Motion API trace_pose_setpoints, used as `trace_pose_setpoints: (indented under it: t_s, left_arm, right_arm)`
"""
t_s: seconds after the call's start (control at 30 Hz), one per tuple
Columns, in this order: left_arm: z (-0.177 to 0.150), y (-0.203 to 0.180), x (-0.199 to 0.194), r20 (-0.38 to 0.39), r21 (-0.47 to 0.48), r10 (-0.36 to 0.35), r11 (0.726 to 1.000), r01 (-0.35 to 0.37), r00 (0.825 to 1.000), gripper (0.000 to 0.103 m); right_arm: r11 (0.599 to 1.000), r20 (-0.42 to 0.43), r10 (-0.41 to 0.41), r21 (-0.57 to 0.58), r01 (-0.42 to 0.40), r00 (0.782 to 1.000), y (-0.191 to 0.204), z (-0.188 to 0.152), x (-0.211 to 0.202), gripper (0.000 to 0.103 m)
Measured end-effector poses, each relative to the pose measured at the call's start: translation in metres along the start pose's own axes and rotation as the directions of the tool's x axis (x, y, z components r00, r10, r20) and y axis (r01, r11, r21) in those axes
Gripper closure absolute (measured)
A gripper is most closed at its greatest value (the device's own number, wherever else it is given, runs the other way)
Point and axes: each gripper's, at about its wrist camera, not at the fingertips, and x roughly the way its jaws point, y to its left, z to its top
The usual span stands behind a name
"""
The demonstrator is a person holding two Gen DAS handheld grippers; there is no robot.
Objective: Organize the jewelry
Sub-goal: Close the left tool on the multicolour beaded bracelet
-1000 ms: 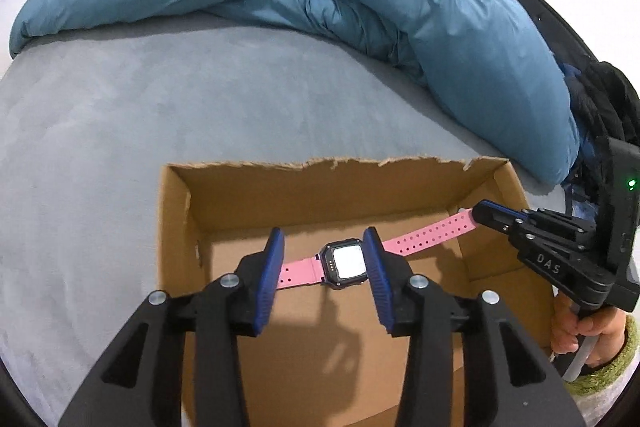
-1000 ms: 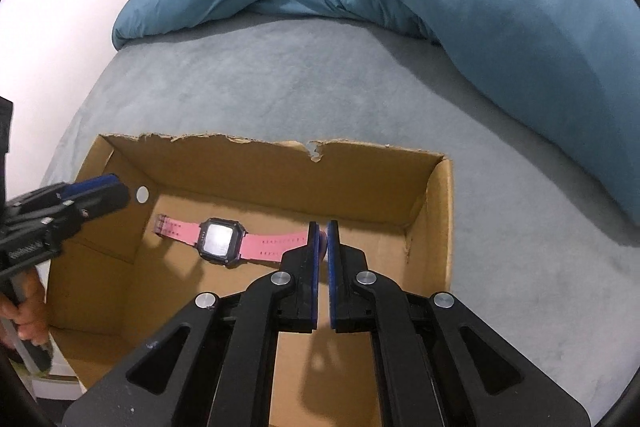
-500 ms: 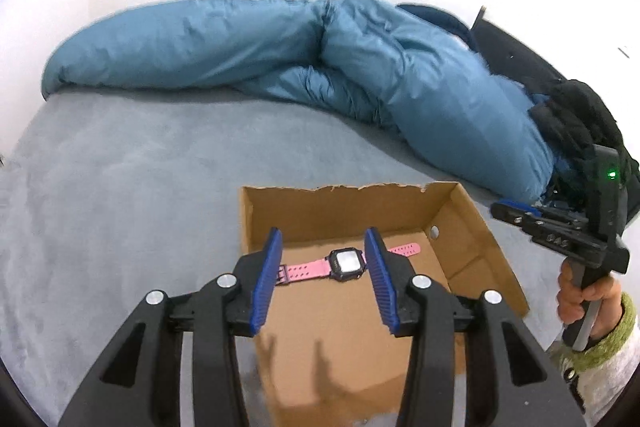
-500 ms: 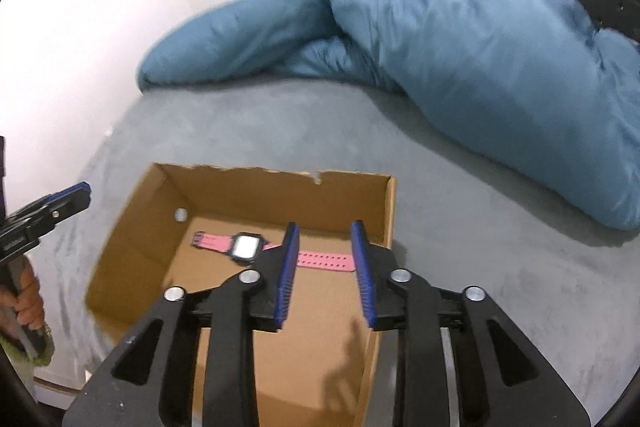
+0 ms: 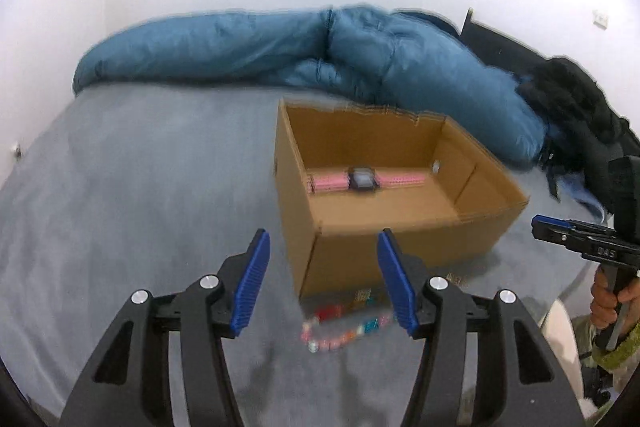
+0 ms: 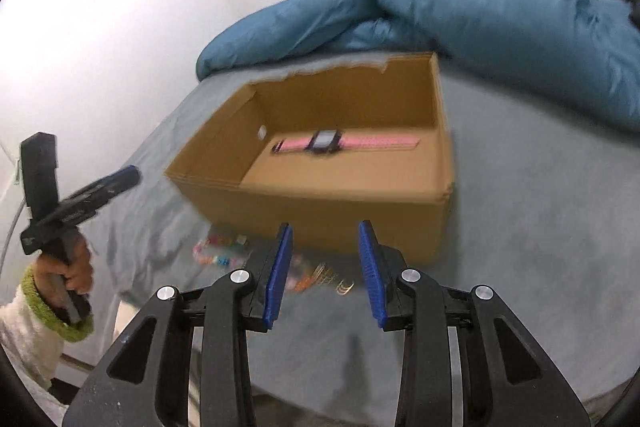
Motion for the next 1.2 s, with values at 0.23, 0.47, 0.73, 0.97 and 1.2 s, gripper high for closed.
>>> trace_pose_setpoints:
  t_s: [0.23, 0.47, 0.73, 0.97, 1.2]
  left_arm:
    - [-0.040, -0.008, 0.056, -0.145, 0.012, 0.054, 0.999, -0.053, 0.988, 0.049]
    - [-0.060, -0.010, 0.091, -0.242, 0.087, 0.133, 0.990, -0.115, 0.961, 0.069]
    - [-0.067, 0.014, 0.083, -0.245, 0.055, 0.102, 0.994, -0.091, 0.964, 0.094]
    - [-0.068, 0.034, 0.066, -0.227, 0.049, 0.092, 0.995, -0.083, 0.970, 0.094]
    - [-0.068, 0.042, 0.064, -0.220, 0.032, 0.071, 0.997, -0.065, 0.973, 0.094]
  right_arm:
    - [1.000, -0.060, 0.016, -0.007, -0.016, 0.998, 0.037, -0.023, 0.041, 0.073]
    - [0.998, -0.067, 0.028, -0.053, -0.031, 0.997, 0.056, -0.022, 0.054, 0.073]
    - [0.995, -0.109, 0.027, -0.089, -0.036, 0.994, 0.066, -0.027, 0.071, 0.074]
    - [0.989, -0.155, 0.043, -0.135, -0.064, 0.987, 0.084, -0.030, 0.096, 0.075]
    - [0.977, -0.164, 0.049, -0.197, -0.081, 0.985, 0.110, -0.025, 0.129, 0.075]
